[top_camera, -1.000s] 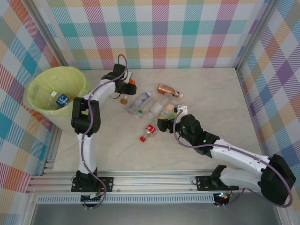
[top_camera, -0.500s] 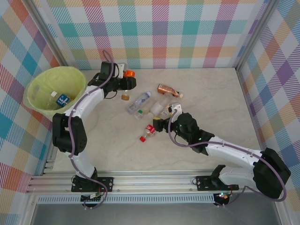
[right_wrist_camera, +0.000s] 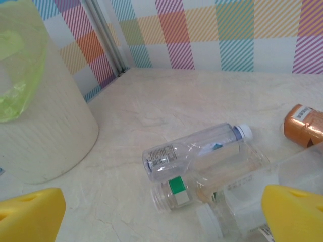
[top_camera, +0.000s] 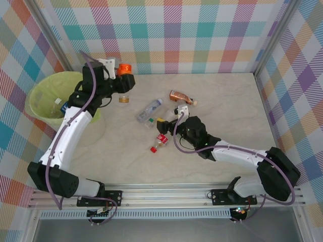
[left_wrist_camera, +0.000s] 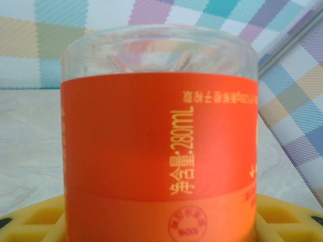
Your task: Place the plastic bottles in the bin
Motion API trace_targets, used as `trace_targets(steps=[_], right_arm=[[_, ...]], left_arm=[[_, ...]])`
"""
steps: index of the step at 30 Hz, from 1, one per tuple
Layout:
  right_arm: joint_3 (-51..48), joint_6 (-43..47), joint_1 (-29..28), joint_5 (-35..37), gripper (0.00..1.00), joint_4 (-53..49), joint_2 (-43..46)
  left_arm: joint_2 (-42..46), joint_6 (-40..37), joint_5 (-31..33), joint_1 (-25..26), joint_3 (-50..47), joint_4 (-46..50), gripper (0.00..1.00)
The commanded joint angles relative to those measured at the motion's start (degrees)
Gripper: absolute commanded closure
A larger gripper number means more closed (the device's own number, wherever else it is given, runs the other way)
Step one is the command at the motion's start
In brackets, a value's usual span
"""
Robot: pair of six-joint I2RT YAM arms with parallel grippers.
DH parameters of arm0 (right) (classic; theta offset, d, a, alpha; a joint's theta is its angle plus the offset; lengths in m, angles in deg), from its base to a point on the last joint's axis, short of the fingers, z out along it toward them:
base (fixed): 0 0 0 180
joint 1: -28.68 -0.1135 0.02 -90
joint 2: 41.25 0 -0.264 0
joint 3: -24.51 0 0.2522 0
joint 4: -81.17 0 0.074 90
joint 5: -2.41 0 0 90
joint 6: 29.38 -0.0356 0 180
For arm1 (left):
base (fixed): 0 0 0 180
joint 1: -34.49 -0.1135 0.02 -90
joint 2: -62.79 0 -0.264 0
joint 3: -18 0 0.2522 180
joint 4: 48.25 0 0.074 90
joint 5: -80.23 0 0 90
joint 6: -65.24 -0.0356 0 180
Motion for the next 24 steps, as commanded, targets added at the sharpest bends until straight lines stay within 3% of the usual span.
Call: trace_targets(steps=[1, 6, 8, 16, 24], right_arm=[[1.27, -0.28, 0.25, -0.23, 0.0, 8.53, -0.87], [1.23, -0.03, 0.26, -0.44, 0.0, 8.18, -1.11], [0.93, 0.21, 0.24, 0.06, 0.01, 8.03, -0.74], [1.01, 0.67, 0.22, -0.63, 0.0, 4.79, 1.11], [1.1, 0.85, 0.26, -0.91, 0.0, 4.6, 1.82]], left_arm=[[2.44, -0.72, 10.36, -0.44, 2.66, 4.55, 0.49], [3.53, -4.57, 25.34, -2.13, 5.44, 7.5, 0.49], [3.43, -4.77, 28.15, -3.94, 6.06, 7.72, 0.49], [2.89, -2.02, 30.18, -12.01, 5.77, 5.45, 0.5], [2.43, 5.2, 26.64, -19.74, 5.83, 2.74, 0.48]])
